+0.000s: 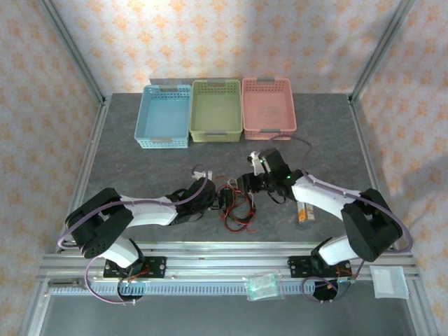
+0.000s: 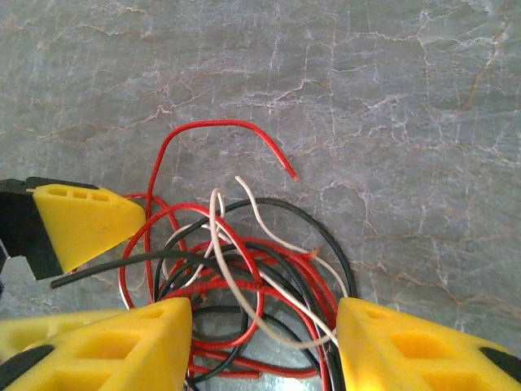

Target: Untangle the cables

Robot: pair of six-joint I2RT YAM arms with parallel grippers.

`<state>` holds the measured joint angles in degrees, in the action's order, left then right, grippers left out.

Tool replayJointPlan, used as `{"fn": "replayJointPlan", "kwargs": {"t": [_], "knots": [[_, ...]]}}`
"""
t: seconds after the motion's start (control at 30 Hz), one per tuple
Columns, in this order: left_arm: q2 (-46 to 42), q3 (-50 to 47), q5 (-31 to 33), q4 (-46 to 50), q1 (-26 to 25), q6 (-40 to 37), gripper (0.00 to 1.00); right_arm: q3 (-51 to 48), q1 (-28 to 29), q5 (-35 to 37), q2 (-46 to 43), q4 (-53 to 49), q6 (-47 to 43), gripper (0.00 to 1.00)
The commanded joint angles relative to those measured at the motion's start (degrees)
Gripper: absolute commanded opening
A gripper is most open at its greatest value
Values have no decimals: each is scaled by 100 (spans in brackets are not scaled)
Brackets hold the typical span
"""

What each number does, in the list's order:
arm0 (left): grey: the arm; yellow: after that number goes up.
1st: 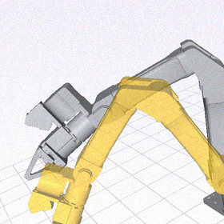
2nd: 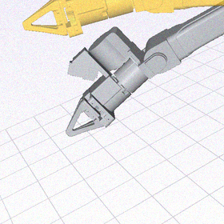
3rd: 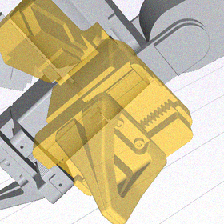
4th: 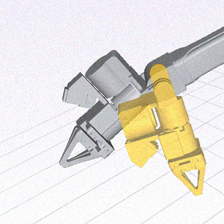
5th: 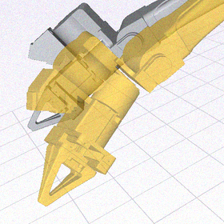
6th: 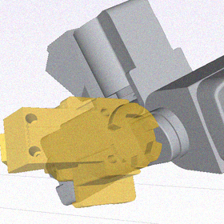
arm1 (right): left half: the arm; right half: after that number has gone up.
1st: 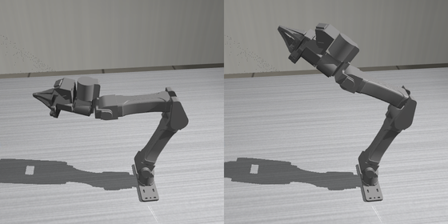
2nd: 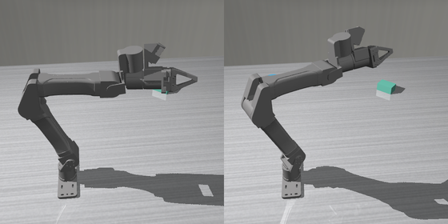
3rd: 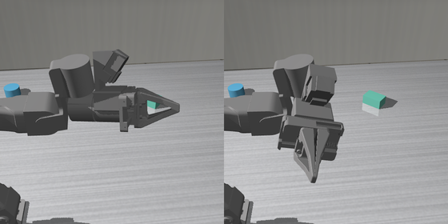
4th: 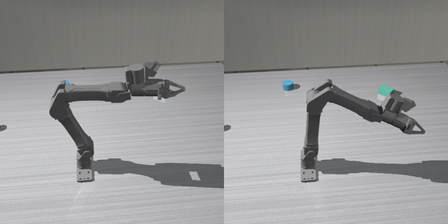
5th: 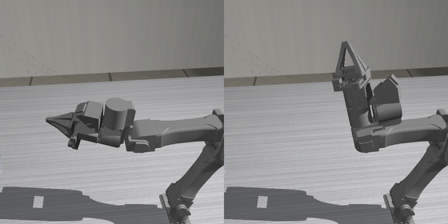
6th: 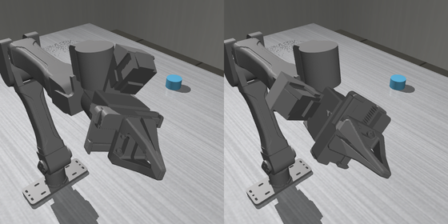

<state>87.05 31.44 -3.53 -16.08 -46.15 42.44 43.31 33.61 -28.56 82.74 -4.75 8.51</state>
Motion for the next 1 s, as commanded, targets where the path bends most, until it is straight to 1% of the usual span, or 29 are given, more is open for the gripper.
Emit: {"fn": "replayJointPlan", "kwargs": {"t": [0.0,0.13,0.2,0.57,0.77,0.97], "knots": [[111,-2,102,234,-65,124,95,231,41,-54,202,317,-90,50],[85,-66,141,233,-66,175,95,333,82,-43,455,387,-78,48],[52,-128,151,193,-68,216,95,387,127,-3,567,385,-93,45],[67,-191,186,149,-67,248,95,555,225,316,814,310,-94,37],[102,-182,186,173,-69,256,95,566,225,340,788,247,-63,24],[128,-139,289,301,-68,282,96,477,226,370,239,199,-23,10]]}}
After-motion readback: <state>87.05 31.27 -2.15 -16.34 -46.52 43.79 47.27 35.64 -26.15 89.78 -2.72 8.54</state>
